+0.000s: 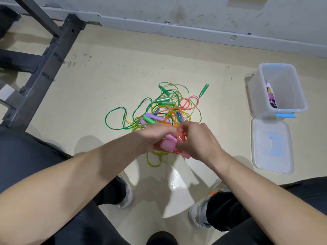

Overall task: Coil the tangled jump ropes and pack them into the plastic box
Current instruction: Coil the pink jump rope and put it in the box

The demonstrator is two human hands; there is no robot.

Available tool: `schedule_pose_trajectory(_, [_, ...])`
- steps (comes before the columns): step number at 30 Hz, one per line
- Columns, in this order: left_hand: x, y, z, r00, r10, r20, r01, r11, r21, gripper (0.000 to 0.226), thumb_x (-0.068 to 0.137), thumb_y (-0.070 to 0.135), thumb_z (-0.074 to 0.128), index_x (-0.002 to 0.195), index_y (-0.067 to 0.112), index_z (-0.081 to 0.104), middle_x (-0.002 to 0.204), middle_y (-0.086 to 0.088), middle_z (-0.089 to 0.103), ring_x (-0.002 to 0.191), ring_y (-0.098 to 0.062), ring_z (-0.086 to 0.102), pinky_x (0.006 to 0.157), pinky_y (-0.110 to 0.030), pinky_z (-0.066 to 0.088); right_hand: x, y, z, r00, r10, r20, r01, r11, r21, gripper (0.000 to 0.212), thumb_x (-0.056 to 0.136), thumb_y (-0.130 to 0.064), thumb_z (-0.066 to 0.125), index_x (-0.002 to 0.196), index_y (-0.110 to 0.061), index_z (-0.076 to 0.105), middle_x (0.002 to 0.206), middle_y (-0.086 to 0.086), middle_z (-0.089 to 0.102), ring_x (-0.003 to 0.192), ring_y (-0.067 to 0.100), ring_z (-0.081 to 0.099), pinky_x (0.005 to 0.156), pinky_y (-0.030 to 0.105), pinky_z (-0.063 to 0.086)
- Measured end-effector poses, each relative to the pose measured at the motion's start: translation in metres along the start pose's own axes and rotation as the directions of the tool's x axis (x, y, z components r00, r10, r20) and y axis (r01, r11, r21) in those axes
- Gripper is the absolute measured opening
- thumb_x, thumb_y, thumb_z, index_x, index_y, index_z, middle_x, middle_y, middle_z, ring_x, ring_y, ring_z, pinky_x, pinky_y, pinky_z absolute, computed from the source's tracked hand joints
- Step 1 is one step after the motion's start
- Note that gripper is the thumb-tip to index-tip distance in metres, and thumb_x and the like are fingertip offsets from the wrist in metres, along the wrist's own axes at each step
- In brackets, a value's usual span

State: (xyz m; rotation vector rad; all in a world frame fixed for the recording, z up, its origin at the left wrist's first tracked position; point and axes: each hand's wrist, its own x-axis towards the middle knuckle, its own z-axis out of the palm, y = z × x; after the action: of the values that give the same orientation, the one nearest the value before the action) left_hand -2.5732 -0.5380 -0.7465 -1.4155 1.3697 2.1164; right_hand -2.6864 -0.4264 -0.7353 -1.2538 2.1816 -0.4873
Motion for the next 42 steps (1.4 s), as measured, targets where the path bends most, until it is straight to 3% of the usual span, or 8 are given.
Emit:
schedule_pose_trajectory(13, [0.002,0.001,-0.007,0.991,0.101,0.091,-0.105,0.994,0.038,0.031,0.072,0.017,0.074,0.100,0.002,0.073,0.105,-0.027,0.071,0.103,-0.040,0.069,0.104,-0.057,0.048,-0.001,0.002,-0.004,0.978,-0.210,0.020,0.208,0.945,-0.254,0.034,0.094,-0.048,0.056,0.091,-0.017,0.042,0.089,0.007,0.059,0.082,0.033,0.055,0.063,0.035,0.030])
schedule_pose_trajectory(19, [0.003,-0.016,0.009,0.905,0.417,-0.085,-0.384,0.887,0.257,0.040,0.074,0.036,0.062,0.105,0.013,0.068,0.093,-0.001,0.069,0.084,-0.009,0.063,0.078,-0.021,0.049,-0.002,0.005,-0.007,0.973,-0.176,0.148,0.214,0.928,-0.306,0.022,0.096,-0.038,0.046,0.094,-0.018,0.037,0.100,0.013,0.064,0.091,0.037,0.060,0.065,0.035,0.032])
schedule_pose_trajectory(22, [0.006,-0.018,0.008,0.841,0.523,-0.139,-0.458,0.824,0.333,0.039,0.073,0.042,0.065,0.109,0.029,0.059,0.097,-0.002,0.066,0.083,-0.014,0.061,0.080,-0.030,0.051,0.003,0.009,-0.005,0.977,-0.168,0.134,0.203,0.927,-0.317,0.017,0.096,-0.032,0.044,0.089,-0.016,0.042,0.090,0.014,0.065,0.085,0.038,0.060,0.063,0.037,0.035])
schedule_pose_trajectory(28, [0.004,-0.023,0.007,0.830,0.529,-0.178,-0.537,0.844,0.005,0.025,0.089,0.023,0.075,0.111,0.016,0.064,0.096,0.000,0.067,0.087,-0.017,0.067,0.089,-0.052,0.057,0.013,0.019,0.007,0.999,0.038,0.009,-0.039,0.938,0.344,0.014,0.095,-0.021,0.061,0.083,-0.015,0.064,0.077,-0.001,0.070,0.067,0.016,0.064,0.066,0.033,0.050])
schedule_pose_trajectory(32, [0.004,-0.030,0.014,0.775,0.564,-0.285,-0.503,0.823,0.263,0.039,0.077,0.049,0.067,0.107,0.024,0.065,0.106,0.001,0.070,0.097,-0.015,0.067,0.088,-0.038,0.056,0.014,0.017,0.019,0.957,0.142,0.253,-0.260,0.807,0.530,0.027,0.093,-0.028,0.054,0.083,-0.003,0.054,0.075,0.022,0.060,0.064,0.025,0.057,0.058,0.033,0.044])
schedule_pose_trajectory(36, [0.005,-0.020,0.001,0.796,0.598,-0.090,-0.380,0.610,0.696,0.032,0.095,0.037,0.062,0.121,0.020,0.058,0.117,-0.004,0.066,0.105,-0.022,0.060,0.088,-0.036,0.047,0.018,0.019,0.008,0.955,-0.029,0.294,-0.042,0.972,0.230,0.035,0.087,-0.040,0.043,0.066,-0.014,0.046,0.067,0.008,0.046,0.064,0.019,0.042,0.064,0.036,0.038])
schedule_pose_trajectory(39, [0.009,-0.024,0.000,0.851,0.525,-0.002,-0.362,0.589,0.722,0.028,0.096,0.032,0.061,0.121,0.022,0.056,0.109,-0.010,0.067,0.103,-0.029,0.062,0.088,-0.042,0.050,0.021,0.019,0.001,0.917,-0.165,0.364,0.252,0.945,-0.207,0.037,0.085,-0.048,0.046,0.060,-0.021,0.039,0.072,0.003,0.042,0.076,0.028,0.051,0.068,0.039,0.044])
schedule_pose_trajectory(42, [0.010,-0.028,-0.004,0.859,0.511,0.014,-0.394,0.644,0.656,0.039,0.089,0.046,0.057,0.119,0.022,0.058,0.104,-0.007,0.068,0.098,-0.026,0.063,0.088,-0.042,0.051,0.022,0.011,-0.002,0.945,-0.125,0.301,0.255,0.859,-0.444,0.032,0.087,-0.040,0.061,0.069,-0.021,0.042,0.079,0.003,0.042,0.087,0.031,0.057,0.066,0.034,0.041])
